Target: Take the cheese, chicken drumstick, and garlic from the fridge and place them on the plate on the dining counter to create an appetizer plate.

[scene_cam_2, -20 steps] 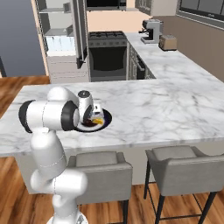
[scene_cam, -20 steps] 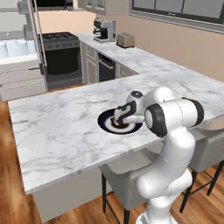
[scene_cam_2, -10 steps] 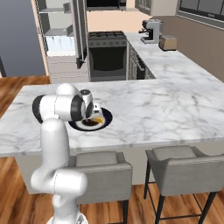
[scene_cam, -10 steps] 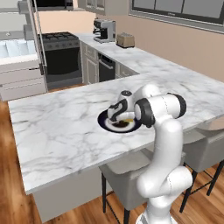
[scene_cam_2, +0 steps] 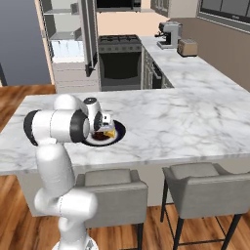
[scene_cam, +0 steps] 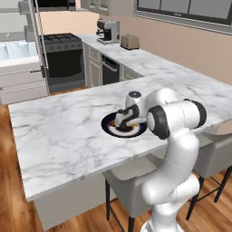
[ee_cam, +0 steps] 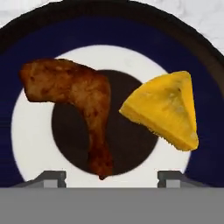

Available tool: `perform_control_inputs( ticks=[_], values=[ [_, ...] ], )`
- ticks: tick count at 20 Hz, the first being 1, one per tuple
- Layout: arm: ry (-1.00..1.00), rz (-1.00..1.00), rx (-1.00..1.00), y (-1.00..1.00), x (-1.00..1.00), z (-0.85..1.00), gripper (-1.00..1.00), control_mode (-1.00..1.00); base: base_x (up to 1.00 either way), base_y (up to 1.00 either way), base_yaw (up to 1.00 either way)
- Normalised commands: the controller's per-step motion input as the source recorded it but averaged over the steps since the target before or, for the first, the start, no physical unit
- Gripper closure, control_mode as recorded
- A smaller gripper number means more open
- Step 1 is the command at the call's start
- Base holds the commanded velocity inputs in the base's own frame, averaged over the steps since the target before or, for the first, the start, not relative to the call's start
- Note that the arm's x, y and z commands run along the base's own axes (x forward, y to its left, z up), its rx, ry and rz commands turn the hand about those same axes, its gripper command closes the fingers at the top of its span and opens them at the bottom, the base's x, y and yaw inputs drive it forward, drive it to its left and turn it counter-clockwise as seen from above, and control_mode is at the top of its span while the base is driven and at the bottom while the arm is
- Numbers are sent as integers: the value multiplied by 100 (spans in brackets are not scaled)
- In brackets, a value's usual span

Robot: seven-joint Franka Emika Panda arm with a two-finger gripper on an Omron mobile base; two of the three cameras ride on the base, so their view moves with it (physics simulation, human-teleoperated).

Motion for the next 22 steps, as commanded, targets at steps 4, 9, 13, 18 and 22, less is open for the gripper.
perform_control_inputs(
  ticks=[4, 9, 13, 18, 22],
  values=[
    [-28, 0, 0, -67, -96, 82, -100, -100, 0, 0, 0],
    [-23, 0, 0, -74, -100, 100, -100, -100, 0, 0, 0],
    [-20, 0, 0, -54, -100, 100, -100, -100, 0, 0, 0],
    [-4, 0, 0, -19, -100, 99, -100, -100, 0, 0, 0],
    [-2, 0, 6, 0, -100, 81, -100, -100, 0, 0, 0]
  ],
)
